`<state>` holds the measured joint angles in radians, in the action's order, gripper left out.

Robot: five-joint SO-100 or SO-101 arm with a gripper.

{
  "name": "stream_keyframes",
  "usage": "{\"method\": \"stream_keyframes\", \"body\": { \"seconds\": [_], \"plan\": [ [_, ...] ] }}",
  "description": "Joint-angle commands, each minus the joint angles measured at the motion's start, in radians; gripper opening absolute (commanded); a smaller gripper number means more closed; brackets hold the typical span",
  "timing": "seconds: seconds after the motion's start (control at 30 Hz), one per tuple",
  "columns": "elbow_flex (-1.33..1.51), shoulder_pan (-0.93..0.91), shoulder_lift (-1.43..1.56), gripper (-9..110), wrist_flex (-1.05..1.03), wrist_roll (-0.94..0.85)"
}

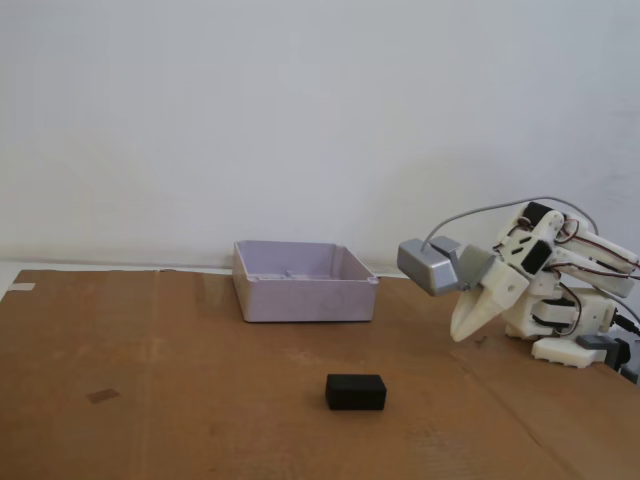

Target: Grasp a block and put it in the box.

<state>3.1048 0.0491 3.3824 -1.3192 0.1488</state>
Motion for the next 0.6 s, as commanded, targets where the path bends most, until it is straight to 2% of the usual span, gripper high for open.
{"method": "stream_keyframes", "body": {
  "seconds": [0.0, 0.57],
  "plan": [
    [0.041, -0.006, 0.026, 0, -0.176, 0.005],
    [-0.009, -0.012, 0.026, 0, -0.175, 0.015]
  ]
}}
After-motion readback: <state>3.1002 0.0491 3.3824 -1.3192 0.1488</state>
